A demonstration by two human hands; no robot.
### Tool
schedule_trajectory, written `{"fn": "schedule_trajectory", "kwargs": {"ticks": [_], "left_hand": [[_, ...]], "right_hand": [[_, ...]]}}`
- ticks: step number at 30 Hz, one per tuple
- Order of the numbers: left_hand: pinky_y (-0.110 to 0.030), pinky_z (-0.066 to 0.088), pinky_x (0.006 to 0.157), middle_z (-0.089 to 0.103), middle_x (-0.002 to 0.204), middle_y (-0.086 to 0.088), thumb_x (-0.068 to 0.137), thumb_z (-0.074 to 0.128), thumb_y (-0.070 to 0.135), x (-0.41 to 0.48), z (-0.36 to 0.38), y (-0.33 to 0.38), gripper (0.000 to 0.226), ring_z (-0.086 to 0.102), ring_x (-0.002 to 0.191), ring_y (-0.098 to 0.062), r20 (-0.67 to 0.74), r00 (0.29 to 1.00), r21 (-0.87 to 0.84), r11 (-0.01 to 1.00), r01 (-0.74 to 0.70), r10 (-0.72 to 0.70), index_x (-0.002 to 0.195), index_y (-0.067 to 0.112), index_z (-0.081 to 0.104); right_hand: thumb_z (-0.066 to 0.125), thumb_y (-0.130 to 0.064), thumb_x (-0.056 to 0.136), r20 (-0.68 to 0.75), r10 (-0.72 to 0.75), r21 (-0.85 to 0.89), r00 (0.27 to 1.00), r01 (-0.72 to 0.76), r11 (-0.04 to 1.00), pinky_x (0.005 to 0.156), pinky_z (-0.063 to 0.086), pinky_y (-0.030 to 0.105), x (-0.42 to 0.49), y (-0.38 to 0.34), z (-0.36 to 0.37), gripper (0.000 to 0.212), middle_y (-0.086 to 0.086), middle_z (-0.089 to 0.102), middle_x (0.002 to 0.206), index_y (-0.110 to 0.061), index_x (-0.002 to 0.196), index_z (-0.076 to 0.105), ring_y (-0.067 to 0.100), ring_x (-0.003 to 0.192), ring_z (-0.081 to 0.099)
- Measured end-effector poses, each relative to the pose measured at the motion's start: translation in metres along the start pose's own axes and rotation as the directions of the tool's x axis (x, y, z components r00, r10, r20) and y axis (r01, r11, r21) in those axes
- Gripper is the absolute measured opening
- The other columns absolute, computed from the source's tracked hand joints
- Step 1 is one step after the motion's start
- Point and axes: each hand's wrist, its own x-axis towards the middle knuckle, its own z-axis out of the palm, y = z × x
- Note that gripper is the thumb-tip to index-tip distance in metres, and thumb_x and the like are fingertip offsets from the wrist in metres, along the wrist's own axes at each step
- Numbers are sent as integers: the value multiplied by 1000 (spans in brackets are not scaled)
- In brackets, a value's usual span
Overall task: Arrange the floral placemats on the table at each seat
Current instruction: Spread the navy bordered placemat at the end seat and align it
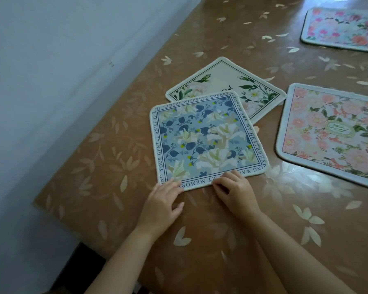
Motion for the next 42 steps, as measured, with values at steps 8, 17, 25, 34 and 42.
{"fn": "schedule_trajectory", "kwargs": {"ticks": [8, 17, 25, 34, 42], "left_hand": [[-39, 25, 108, 52, 133, -7, 82, 65, 15, 27, 13, 7, 40, 39, 128, -22, 2, 997, -5, 997, 76, -76, 121, 11, 56], [-46, 41, 92, 67, 105, -22, 71, 73, -4, 35, 8, 5, 24, 58, 106, -39, -39, 998, -53, 997, -58, 56, 95, -3, 68], [-30, 39, 96, 67, 107, -18, 80, 64, -3, 40, 7, 5, 20, 60, 107, -24, -56, 998, -171, 985, 27, -37, 99, 0, 67], [-33, 40, 96, 66, 109, -19, 79, 63, -6, 22, 0, 12, 19, 61, 105, -26, -31, 999, -73, 997, -23, 21, 97, -2, 66], [-37, 53, 83, 70, 103, -12, 70, 72, -6, -28, -21, -2, 22, 65, 97, -20, 86, 971, -38, 974, -222, 225, 91, 1, 69]], "right_hand": [[80, -14, 67, 75, 48, -121, 996, -39, 992, 76, 47, 43, -4, 8, -7, 24, 11, 64, 85, -6, 85, 66, 31, 81, 59], [80, -25, 67, 220, -12, -124, 975, 40, 991, 81, 47, 38, 21, 30, -22, 37, 10, 63, 104, -9, 98, 68, 31, 99, 56], [77, -5, 69, 277, -159, -71, 948, 185, 980, 61, 56, 40, 29, 32, -35, 16, 12, 66, 85, -8, 84, 71, 33, 83, 62], [74, -2, 70, 264, -95, -15, 960, 102, 995, 59, 49, 34, 18, 17, -34, 6, 11, 62, 75, -5, 71, 69, 30, 74, 59], [74, -3, 70, 231, -19, 57, 973, 6, 998, 59, 52, 34, -48, -26, -25, 7, 9, 61, 72, -5, 68, 67, 25, 73, 58]]}}
